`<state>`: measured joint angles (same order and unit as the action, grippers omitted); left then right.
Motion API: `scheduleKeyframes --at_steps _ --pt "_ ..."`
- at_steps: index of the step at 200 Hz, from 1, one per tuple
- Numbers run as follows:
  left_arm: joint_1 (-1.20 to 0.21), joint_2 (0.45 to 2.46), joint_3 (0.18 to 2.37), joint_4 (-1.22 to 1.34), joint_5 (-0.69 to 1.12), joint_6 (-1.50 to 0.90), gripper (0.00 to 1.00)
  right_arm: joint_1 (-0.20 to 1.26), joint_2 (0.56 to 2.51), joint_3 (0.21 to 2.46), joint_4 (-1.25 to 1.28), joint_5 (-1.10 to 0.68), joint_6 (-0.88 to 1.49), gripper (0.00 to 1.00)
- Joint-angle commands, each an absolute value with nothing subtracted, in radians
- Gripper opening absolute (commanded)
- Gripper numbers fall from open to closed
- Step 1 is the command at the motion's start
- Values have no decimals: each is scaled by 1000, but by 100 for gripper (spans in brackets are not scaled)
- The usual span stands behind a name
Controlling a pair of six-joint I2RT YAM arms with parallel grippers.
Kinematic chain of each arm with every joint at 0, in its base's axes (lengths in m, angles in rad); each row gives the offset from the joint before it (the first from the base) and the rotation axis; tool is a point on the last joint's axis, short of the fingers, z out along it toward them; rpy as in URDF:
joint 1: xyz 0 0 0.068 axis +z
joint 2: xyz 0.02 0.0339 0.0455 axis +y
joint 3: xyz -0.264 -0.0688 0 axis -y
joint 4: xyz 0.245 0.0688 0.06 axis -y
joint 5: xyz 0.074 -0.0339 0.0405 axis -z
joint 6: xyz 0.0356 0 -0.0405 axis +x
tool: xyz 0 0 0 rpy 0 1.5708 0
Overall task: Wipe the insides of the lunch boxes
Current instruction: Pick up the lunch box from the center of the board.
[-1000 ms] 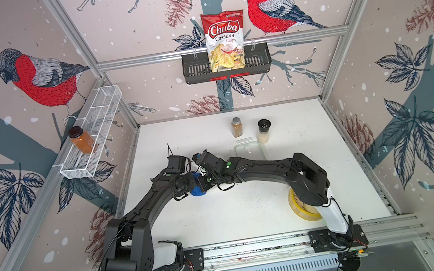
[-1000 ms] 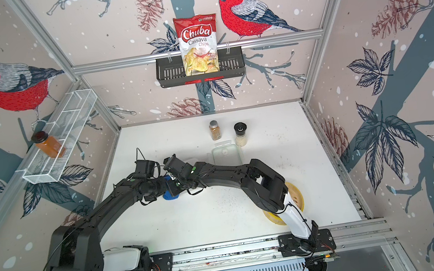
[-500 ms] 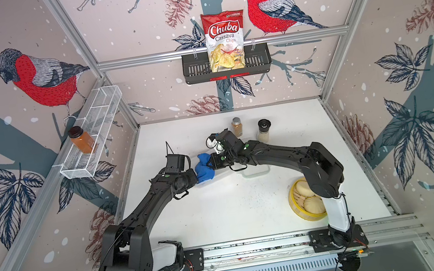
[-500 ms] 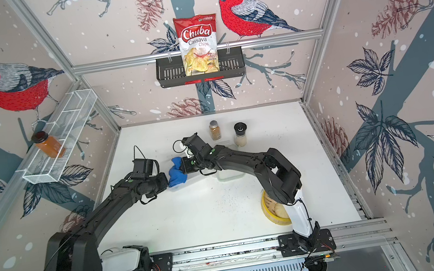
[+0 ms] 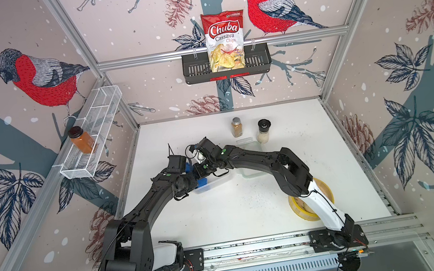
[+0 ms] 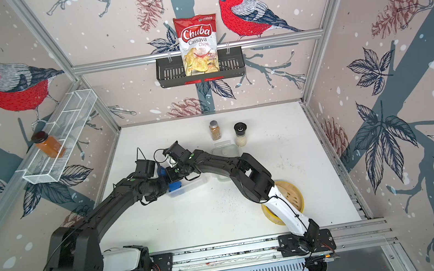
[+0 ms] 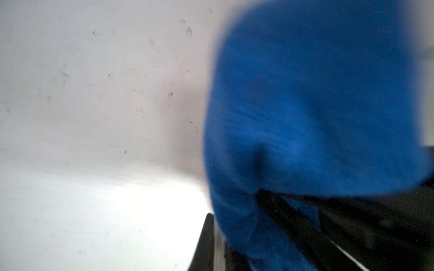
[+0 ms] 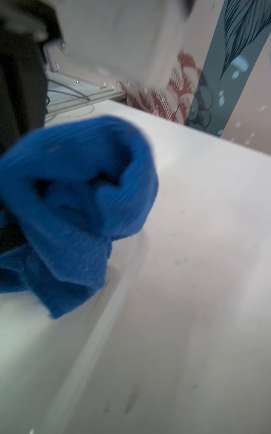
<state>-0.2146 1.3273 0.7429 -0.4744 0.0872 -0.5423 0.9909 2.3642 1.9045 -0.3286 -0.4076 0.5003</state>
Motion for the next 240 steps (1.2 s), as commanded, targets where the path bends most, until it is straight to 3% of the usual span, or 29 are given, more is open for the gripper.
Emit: scheduleKeyframes --at_steps 1,33,82,100,130,142,192,240 --pt "-218 1337 758 -402 102 -531 1 967 2304 1830 -379 -349 487 0" --pt "-218 1345 760 -392 114 -526 1 952 2295 1812 -371 -345 486 0" --pt "-224 1366 777 -386 123 -524 0 1070 2528 2226 -543 -430 419 0" --pt "-226 1369 782 -384 126 -522 0 1052 2466 2086 -418 -490 475 0" --pt "-234 1371 773 -387 127 -516 0 955 2279 1680 128 -690 748 0" --pt "-236 1370 766 -387 126 -517 0 934 2250 1640 196 -688 788 0" --pt "-245 1371 775 -390 115 -517 0 969 2380 1928 -152 -623 631 0" --pt "-245 1370 788 -406 89 -514 0 1001 2291 1807 -396 -520 485 0"
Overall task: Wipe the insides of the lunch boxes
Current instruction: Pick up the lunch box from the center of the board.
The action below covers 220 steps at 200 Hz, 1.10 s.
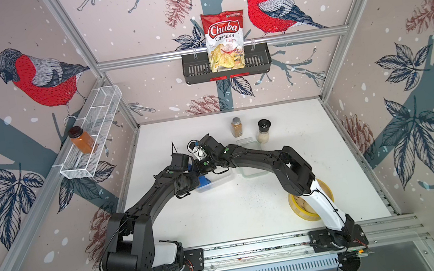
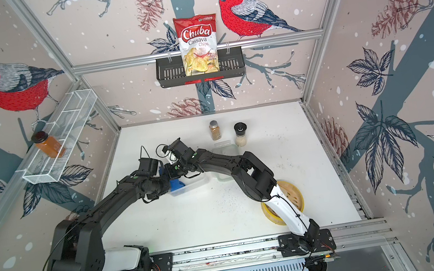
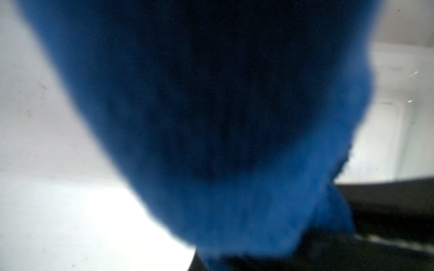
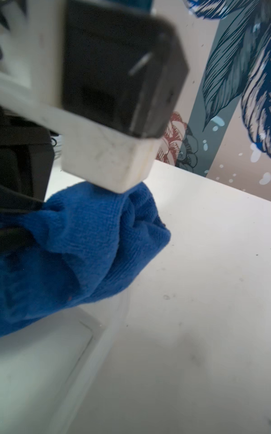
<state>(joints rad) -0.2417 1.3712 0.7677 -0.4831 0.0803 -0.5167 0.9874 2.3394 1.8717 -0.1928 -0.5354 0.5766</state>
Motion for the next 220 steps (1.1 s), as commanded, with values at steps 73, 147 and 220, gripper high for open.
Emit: scheduleKeyframes --at_steps 73,147,220 --pt "-245 1364 804 -430 43 -524 0 973 2200 1779 -702 -347 327 0" --pt "-263 1368 847 -478 -57 -523 0 1113 2473 2152 -859 -397 293 0" --pt "-267 1348 847 -500 -103 -518 0 995 2246 1813 -905 -142 250 0"
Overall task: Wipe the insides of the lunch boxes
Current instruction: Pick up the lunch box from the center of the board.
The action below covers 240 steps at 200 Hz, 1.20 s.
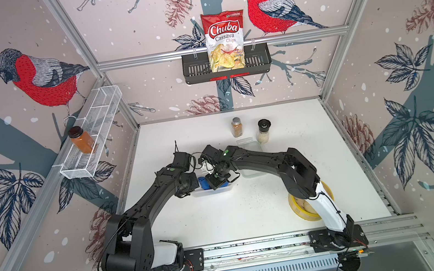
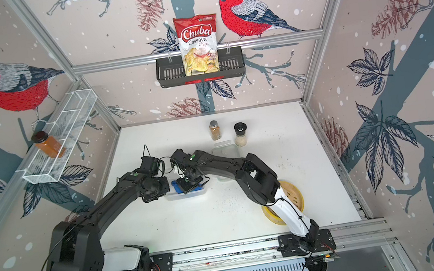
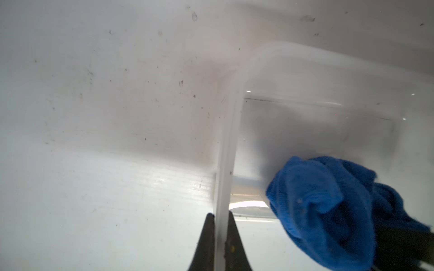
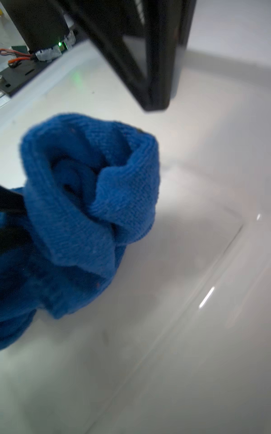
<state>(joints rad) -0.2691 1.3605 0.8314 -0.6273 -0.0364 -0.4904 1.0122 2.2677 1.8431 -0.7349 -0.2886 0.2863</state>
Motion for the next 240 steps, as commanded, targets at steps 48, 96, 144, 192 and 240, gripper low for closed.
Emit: scheduleKeyframes --at_steps 48,96,144,192,240 --pt "-296 1353 848 -509 -127 -515 0 957 2237 1873 -875 234 308 0" --pt "-324 1387 851 -509 -125 -514 0 929 2290 2037 -789 402 361 0" --pt "-330 1404 856 -500 -118 -520 0 917 2324 2072 -826 343 375 0" --pt "-331 1414 857 -497 -86 -510 0 918 2285 1912 -651 90 381 0" --pt "-353 1434 861 -495 -64 -510 0 966 2467 2196 -488 -289 448 0"
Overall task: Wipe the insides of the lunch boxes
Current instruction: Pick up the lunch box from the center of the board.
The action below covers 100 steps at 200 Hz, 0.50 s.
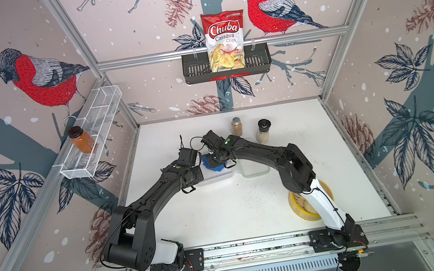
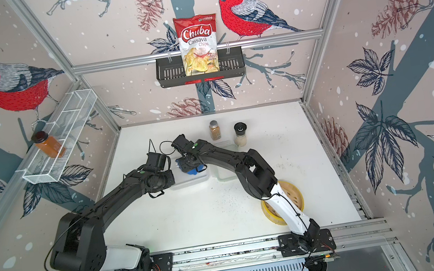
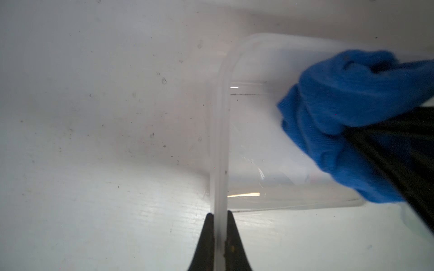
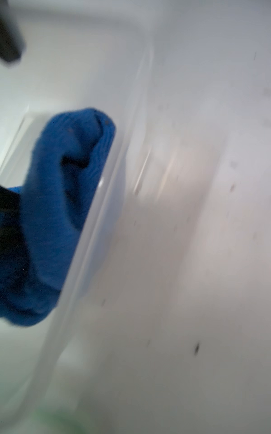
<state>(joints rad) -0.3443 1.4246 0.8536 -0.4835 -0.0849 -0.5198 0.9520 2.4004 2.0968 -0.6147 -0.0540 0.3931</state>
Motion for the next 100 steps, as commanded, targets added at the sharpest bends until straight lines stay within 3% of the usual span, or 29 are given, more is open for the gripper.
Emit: scheduleKeyframes --at_steps 1,24,50,100 --pt "-353 1435 861 -495 -63 -510 0 965 2471 2199 -485 -293 451 0" --pt "-354 1445 855 -490 -59 -509 0 963 2507 2215 -407 -370 516 0" --pt "-354 1450 842 -483 -59 -517 0 940 2480 2161 -401 -297 538 0" --pt "-354 1443 820 -479 -62 -528 0 808 2217 1758 -338 -82 591 0"
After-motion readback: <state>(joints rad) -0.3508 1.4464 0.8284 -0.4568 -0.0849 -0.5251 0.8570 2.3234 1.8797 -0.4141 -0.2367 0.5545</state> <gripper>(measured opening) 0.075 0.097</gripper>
